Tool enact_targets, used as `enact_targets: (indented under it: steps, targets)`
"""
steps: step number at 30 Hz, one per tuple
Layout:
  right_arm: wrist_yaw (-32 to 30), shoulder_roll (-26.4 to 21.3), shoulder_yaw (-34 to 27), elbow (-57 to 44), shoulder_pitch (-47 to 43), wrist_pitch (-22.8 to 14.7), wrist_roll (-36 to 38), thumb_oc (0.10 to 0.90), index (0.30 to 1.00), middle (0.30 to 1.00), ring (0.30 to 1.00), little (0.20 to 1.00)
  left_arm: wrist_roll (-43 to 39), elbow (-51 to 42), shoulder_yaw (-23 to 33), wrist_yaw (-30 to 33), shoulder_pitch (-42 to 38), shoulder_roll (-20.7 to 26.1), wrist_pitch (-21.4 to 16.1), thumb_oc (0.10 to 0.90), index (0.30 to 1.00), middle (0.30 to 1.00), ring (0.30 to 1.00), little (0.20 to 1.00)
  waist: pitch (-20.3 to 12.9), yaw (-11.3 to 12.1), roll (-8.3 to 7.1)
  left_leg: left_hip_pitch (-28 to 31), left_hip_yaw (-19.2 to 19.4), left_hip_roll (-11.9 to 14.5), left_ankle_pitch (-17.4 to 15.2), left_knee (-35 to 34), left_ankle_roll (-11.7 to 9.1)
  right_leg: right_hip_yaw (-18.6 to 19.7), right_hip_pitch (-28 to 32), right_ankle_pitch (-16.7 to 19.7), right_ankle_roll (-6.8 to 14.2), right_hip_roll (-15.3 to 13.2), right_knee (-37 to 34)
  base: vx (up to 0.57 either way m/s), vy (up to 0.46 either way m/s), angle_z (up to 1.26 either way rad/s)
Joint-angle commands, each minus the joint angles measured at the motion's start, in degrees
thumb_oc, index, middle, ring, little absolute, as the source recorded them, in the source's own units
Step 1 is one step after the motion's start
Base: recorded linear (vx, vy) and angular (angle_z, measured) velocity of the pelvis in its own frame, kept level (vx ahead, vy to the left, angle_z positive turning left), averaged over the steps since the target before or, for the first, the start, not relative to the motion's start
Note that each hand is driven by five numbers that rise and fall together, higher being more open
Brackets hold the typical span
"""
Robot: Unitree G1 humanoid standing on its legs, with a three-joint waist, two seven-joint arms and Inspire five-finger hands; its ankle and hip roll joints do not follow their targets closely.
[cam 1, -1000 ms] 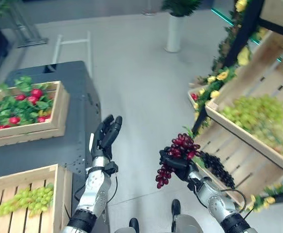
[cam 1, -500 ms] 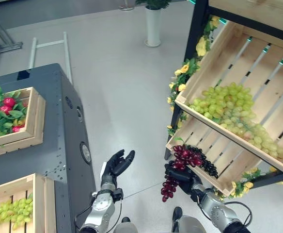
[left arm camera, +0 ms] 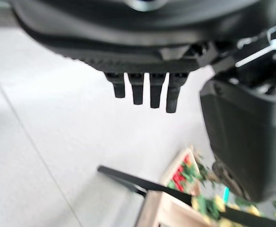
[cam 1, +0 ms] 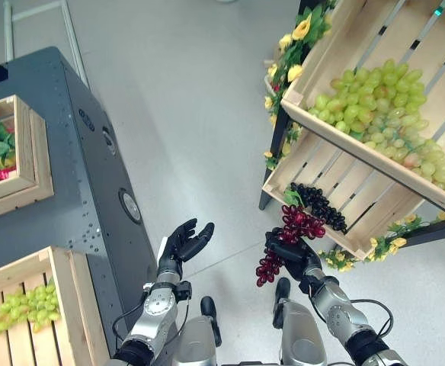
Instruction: Pick up the fruits from the basket on one side to the basket on the other side
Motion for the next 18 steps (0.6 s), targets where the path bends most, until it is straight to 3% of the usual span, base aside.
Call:
enact_targets:
  steps: [1, 2, 3, 4, 6, 7, 8, 11, 14, 18]
  targets:
    - [-2.4, 1.3, -5.1, -5.7, -2.6, -7.6, 1.6, 0.400, 0.300, 0.300, 0.300, 0.300, -9.8, -3.9, 2.6, -0.6, 1.0, -2.3, -4.1, 0.800, 0.900, 0.900, 0.900, 0.900, -3.1, -1.1, -1.16, -2.4, -5.3, -0.7, 0.0, 9.9, -0.3, 0.6, 8.1, 3.0, -1.8, 0.4, -6.6, 0.09, -0.125, -0.19]
    - [-2.4, 1.2, -5.1, -5.7, -2.5, -7.7, 1.7, 0.400, 0.300, 0.300, 0.300, 0.300, -10.2, -3.8, 2.7, -0.6, 1.2, -2.6, -4.3, 0.800, 0.900, 0.900, 0.900, 0.900, -3.2, -1.0, -1.20, -3.1, -5.8, -0.6, 1.1, 10.7, -0.6, 0.5, 8.2, 3.1, -2.0, 0.5, -7.0, 0.10, -0.105, -0.27]
    - [-1.7, 0.4, -5.1, -5.2, -2.6, -9.0, 1.8, 0.400, 0.300, 0.300, 0.300, 0.300, -12.2, -3.0, 3.4, -0.8, 1.8, -4.6, -5.7, 0.800, 0.900, 0.900, 0.900, 0.900, -2.0, -0.2, -0.55, -7.7, -9.8, -1.1, 4.4, 14.9, -2.0, 1.2, 9.3, 2.2, -3.1, 1.7, -7.5, 0.03, -0.020, -0.23]
    - [-1.6, 0.2, -4.9, -5.0, -2.9, -9.8, 1.7, 0.400, 0.300, 0.300, 0.300, 0.300, -13.3, -2.7, 3.5, -1.0, 1.9, -5.1, -6.6, 0.800, 0.900, 0.900, 0.900, 0.900, -1.4, 0.1, -0.22, -9.1, -11.0, -1.7, 4.8, 15.0, -2.0, 1.9, 9.4, 1.6, -3.4, 2.1, -7.3, 0.01, 0.050, -0.17]
    - [-2.5, -0.6, -4.0, -4.6, -6.9, -10.9, 1.3, 0.400, 0.300, 0.300, 0.300, 0.300, -15.0, -2.6, 3.1, -0.1, 0.4, -5.7, -9.1, 0.800, 0.900, 0.900, 0.900, 0.900, 0.6, 1.3, 1.48, -11.7, -13.2, -3.8, 7.7, 8.3, -2.1, 3.7, 8.1, 0.4, -3.4, 3.6, -6.2, -0.18, 0.164, -0.30]
    - [-3.0, -0.8, -4.0, -3.9, -10.1, -10.5, 0.5, 0.400, 0.300, 0.300, 0.300, 0.300, -15.8, -2.5, 3.2, 1.2, -1.2, -5.7, -9.3, 0.800, 0.900, 0.900, 0.900, 0.900, 1.1, 1.1, 1.58, -10.3, -12.0, -4.8, 3.9, 5.1, 0.6, 4.4, 5.1, -0.7, -3.4, 3.6, -3.9, -0.23, 0.157, -0.84]
    - [-3.4, -1.1, -4.3, -4.4, -10.5, -10.8, 1.0, 0.400, 0.300, 0.300, 0.300, 0.300, -15.3, -2.3, 2.9, 2.0, -2.4, -5.0, -8.6, 0.800, 0.900, 0.900, 0.900, 0.900, 1.5, 0.6, 1.39, -10.6, -11.0, -4.9, 2.3, 5.7, 0.8, 3.4, 2.4, -0.4, -3.2, 2.3, -1.9, -0.11, 0.092, -1.08]
    - [-3.4, -2.3, -4.6, -5.3, -12.4, -13.4, 2.3, 0.400, 0.300, 0.300, 0.300, 0.300, -13.3, -3.2, 1.4, 3.6, -5.4, -4.3, -8.7, 0.800, 0.900, 0.900, 0.900, 0.900, 4.1, -0.2, 1.54, -14.0, -11.8, -6.3, 0.7, 9.1, 1.7, 3.9, -3.3, -0.6, -3.3, 2.1, 3.8, -0.13, 0.020, -0.81]
    - [-5.3, -3.2, -6.0, -5.6, -14.7, -16.9, 1.1, 0.400, 0.300, 0.300, 0.300, 0.300, -11.6, -4.4, -0.5, 4.4, -6.9, -4.1, -8.5, 0.800, 0.900, 0.900, 0.900, 0.900, 4.2, -0.4, 1.81, -17.1, -11.4, -6.8, -0.4, 11.5, 2.0, 3.8, -6.5, -1.0, -3.6, 2.0, 5.8, -0.05, 0.020, 0.26]
    - [-7.8, -5.7, -9.4, -6.5, -18.0, -18.1, 0.0, 0.400, 0.300, 0.300, 0.300, 0.300, -9.5, -5.7, -2.7, 5.3, -6.3, -4.2, -7.7, 0.800, 0.900, 0.900, 0.900, 0.900, 4.2, -0.5, 2.39, -20.7, -11.6, -6.9, -2.6, 16.2, 2.2, 3.6, -9.2, -2.5, -4.8, 1.9, 9.4, 0.01, 0.035, 0.11]
